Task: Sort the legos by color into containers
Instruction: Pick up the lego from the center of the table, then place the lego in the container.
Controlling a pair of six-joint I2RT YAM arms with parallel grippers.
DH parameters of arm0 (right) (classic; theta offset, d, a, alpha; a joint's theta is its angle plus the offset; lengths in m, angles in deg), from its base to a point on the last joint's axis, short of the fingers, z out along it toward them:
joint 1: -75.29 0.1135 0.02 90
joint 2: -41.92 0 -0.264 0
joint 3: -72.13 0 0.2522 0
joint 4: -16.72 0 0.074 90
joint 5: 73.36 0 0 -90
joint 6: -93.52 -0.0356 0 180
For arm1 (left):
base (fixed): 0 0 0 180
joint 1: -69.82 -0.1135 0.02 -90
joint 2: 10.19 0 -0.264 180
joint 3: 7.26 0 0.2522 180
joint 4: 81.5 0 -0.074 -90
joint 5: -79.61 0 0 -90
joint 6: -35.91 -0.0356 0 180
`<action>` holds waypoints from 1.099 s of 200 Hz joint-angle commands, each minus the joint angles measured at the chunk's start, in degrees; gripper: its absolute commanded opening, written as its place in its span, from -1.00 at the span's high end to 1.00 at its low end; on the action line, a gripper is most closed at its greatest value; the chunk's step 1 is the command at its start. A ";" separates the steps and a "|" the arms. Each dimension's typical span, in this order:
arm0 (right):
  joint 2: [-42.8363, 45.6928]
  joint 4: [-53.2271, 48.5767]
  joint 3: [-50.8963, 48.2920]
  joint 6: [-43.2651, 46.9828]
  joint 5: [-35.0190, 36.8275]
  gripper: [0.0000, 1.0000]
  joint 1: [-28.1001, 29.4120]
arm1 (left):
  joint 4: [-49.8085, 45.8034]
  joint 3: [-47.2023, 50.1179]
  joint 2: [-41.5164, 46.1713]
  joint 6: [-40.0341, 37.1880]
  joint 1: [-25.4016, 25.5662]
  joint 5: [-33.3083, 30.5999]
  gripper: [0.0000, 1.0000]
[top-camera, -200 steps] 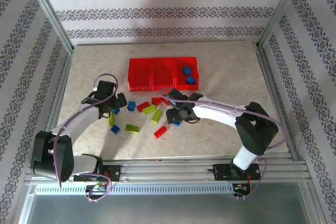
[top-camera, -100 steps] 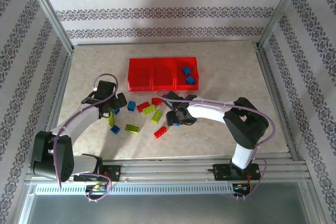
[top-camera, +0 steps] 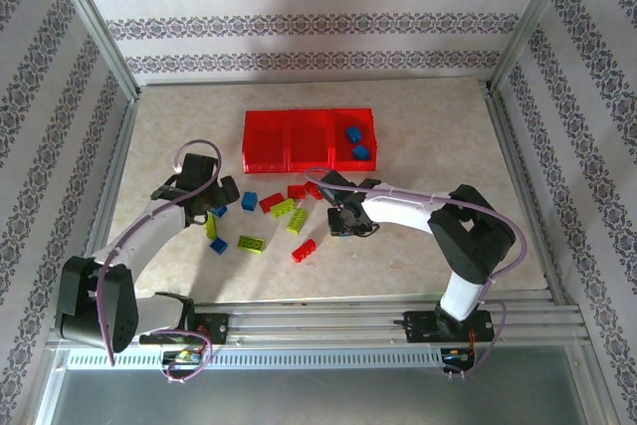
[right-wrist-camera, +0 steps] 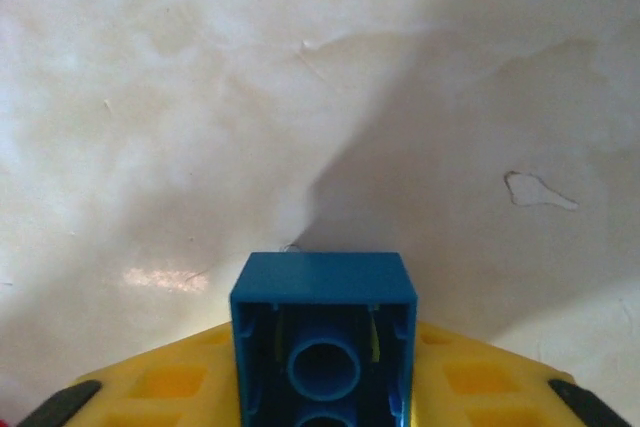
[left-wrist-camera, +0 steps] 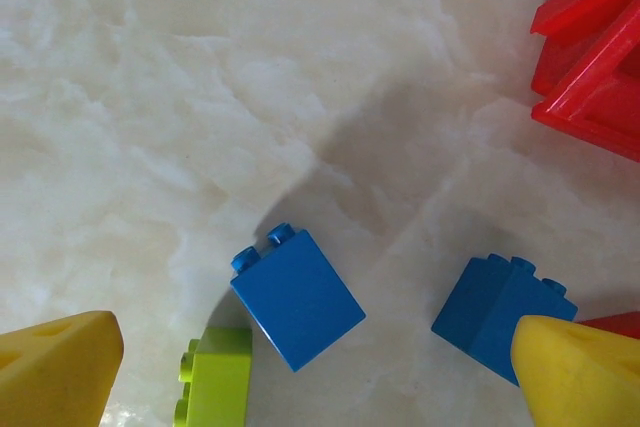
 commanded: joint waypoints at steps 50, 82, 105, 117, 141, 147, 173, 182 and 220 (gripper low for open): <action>4.56 0.53 1.20 6.30 2.31 0.65 -5.35 | -7.16 5.47 6.03 3.90 1.33 -0.57 -1.00; 5.20 0.59 7.11 11.78 6.04 0.65 -10.15 | -8.24 6.64 8.43 4.68 1.61 -0.23 -1.00; 3.51 2.49 11.68 15.54 7.00 0.64 -12.81 | -8.16 7.17 9.33 5.32 1.77 -0.06 -0.97; 1.74 3.42 14.69 17.64 7.57 0.63 -13.61 | -7.98 7.50 9.67 5.51 1.77 0.15 -0.96; -3.16 3.53 21.06 21.04 9.65 0.61 -14.85 | -8.06 7.92 10.09 5.61 1.86 0.49 -0.95; -4.40 3.29 22.81 21.53 9.94 0.60 -15.20 | -8.31 8.00 10.18 5.67 1.87 0.52 -0.94; -8.99 3.34 28.23 22.77 9.74 0.51 -16.70 | -8.40 8.57 10.92 6.07 2.01 1.23 -0.88; -10.23 3.58 29.42 23.04 9.76 0.49 -17.15 | -8.42 8.75 11.12 6.20 2.10 1.46 -0.86; -14.69 3.81 32.93 22.92 7.28 0.39 -19.17 | -8.42 9.36 11.43 6.71 2.46 2.48 -0.69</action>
